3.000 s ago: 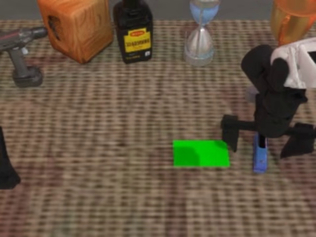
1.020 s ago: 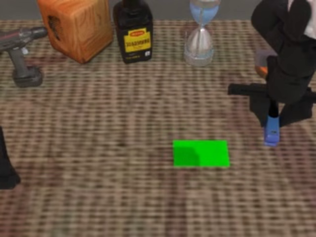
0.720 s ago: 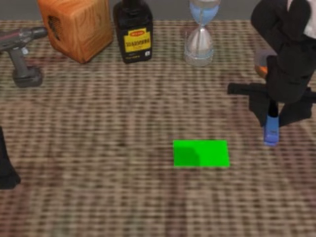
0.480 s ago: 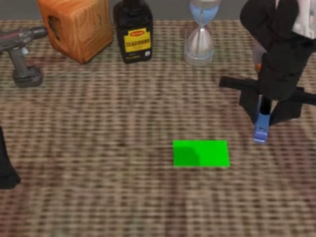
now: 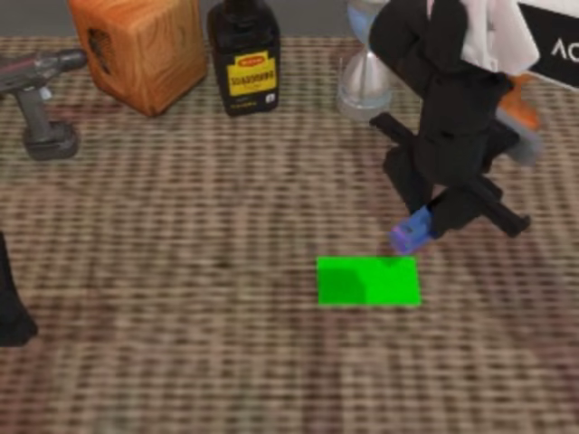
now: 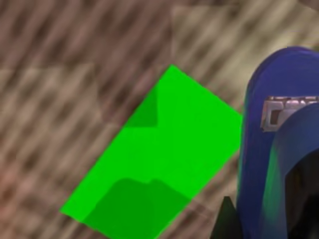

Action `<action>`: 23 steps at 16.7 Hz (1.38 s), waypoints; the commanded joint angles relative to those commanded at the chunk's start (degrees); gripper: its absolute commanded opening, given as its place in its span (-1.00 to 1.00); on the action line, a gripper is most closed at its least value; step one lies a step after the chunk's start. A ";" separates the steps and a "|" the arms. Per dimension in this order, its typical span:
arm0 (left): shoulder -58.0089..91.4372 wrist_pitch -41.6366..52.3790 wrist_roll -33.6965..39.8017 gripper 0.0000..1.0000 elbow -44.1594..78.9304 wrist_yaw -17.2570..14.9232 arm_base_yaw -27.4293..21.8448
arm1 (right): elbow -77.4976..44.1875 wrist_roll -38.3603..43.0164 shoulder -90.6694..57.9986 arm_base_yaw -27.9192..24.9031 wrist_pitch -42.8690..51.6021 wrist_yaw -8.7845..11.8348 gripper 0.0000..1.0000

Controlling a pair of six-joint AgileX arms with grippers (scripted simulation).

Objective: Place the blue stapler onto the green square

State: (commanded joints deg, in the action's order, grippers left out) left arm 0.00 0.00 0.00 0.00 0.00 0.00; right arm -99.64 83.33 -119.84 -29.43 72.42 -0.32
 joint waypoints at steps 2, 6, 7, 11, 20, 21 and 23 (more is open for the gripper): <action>0.00 0.00 0.00 1.00 0.00 0.00 0.00 | -2.17 12.56 -1.67 -1.82 1.04 -0.02 -1.00; 0.00 0.00 0.00 1.00 0.00 0.00 0.00 | -5.89 31.95 -3.55 -4.90 2.06 -0.10 -1.00; 0.00 0.00 0.00 1.00 0.00 0.00 0.00 | -6.58 35.34 -3.67 -5.47 2.07 -0.14 -1.00; 0.00 0.00 0.00 1.00 0.00 0.00 0.00 | -8.01 42.83 -3.36 -6.76 1.69 -0.28 -1.00; 0.00 0.00 0.00 1.00 0.00 0.00 0.00 | -4.62 43.22 -4.24 -6.38 -2.57 -0.36 -1.00; 0.00 0.00 0.00 1.00 0.00 0.00 0.00 | -2.90 43.26 -4.83 -6.36 -4.97 -0.35 -1.00; 0.00 0.00 0.00 1.00 0.00 0.00 0.00 | 0.99 43.25 -6.23 -6.41 -10.52 -0.31 -1.00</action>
State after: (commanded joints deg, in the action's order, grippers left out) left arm 0.00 0.00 0.00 0.00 0.00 0.00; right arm -98.64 126.58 -126.08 -35.84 61.90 -0.63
